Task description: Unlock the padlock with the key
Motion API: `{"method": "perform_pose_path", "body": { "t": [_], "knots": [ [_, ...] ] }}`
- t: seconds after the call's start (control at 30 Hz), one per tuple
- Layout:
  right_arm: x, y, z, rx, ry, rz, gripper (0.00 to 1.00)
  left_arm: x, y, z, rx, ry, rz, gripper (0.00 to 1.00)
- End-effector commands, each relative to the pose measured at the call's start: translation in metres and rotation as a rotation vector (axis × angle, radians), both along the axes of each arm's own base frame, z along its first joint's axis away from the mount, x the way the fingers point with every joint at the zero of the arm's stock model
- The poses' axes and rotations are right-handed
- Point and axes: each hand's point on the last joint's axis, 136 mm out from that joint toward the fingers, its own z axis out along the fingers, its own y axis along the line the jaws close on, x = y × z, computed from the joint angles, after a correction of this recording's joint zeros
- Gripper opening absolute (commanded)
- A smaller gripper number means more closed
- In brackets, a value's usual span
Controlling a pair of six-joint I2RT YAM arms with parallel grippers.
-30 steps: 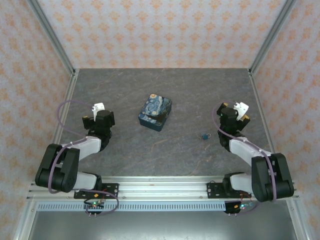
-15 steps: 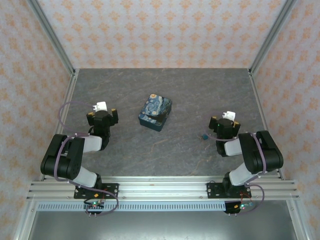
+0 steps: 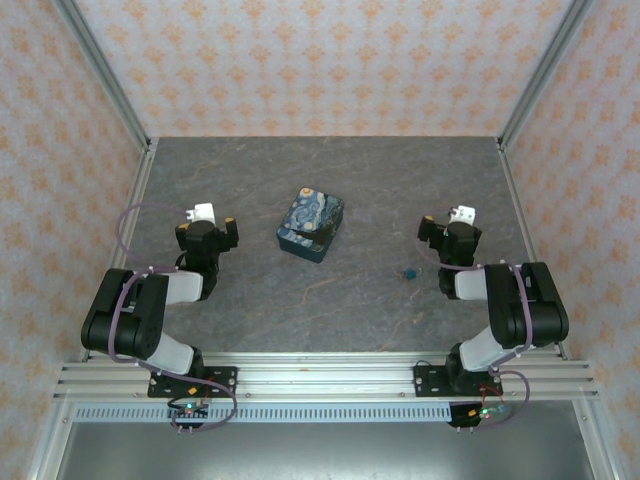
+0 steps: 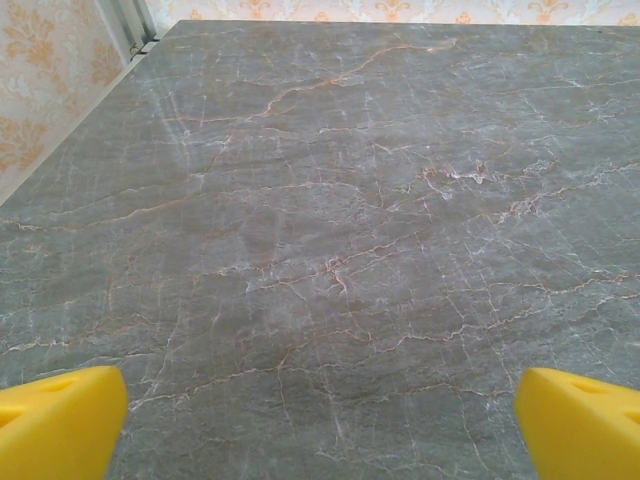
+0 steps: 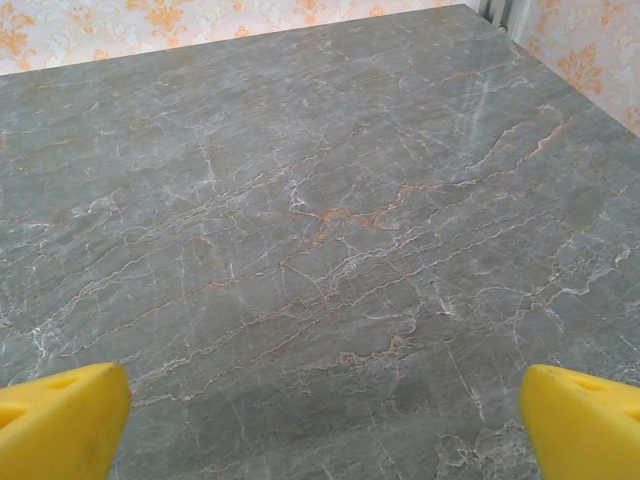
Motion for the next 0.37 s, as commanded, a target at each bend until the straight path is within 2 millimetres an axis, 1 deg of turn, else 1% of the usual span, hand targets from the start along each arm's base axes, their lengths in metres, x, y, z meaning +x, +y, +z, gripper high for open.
{"method": "perform_pose_path", "body": {
  "t": [0.0, 0.1, 0.13, 0.17, 0.33],
  "knots": [
    [0.003, 0.0034, 0.008, -0.004, -0.019, 0.019, 0.99, 0.0065, 0.0028, 0.0088, 0.013, -0.028, 0.0, 1.0],
    [0.0052, 0.0021, 0.0058, -0.004, -0.005, 0.012, 0.99, 0.0061, 0.0029, 0.0085, 0.013, -0.027, 0.001, 1.0],
    [0.0078, -0.0018, 0.0045, 0.01, 0.004, -0.007, 1.0, 0.0061, 0.003, 0.0087, 0.013, -0.028, 0.001, 1.0],
    [0.0077, -0.0034, 0.0036, 0.032, 0.011, 0.004, 0.99, 0.0066, 0.003, 0.0091, 0.014, -0.03, 0.001, 1.0],
    [0.0049, -0.0029, 0.0066, 0.034, -0.008, 0.007, 0.99, 0.0063, 0.0033, 0.0091, 0.013, -0.023, 0.002, 1.0]
  ]
}}
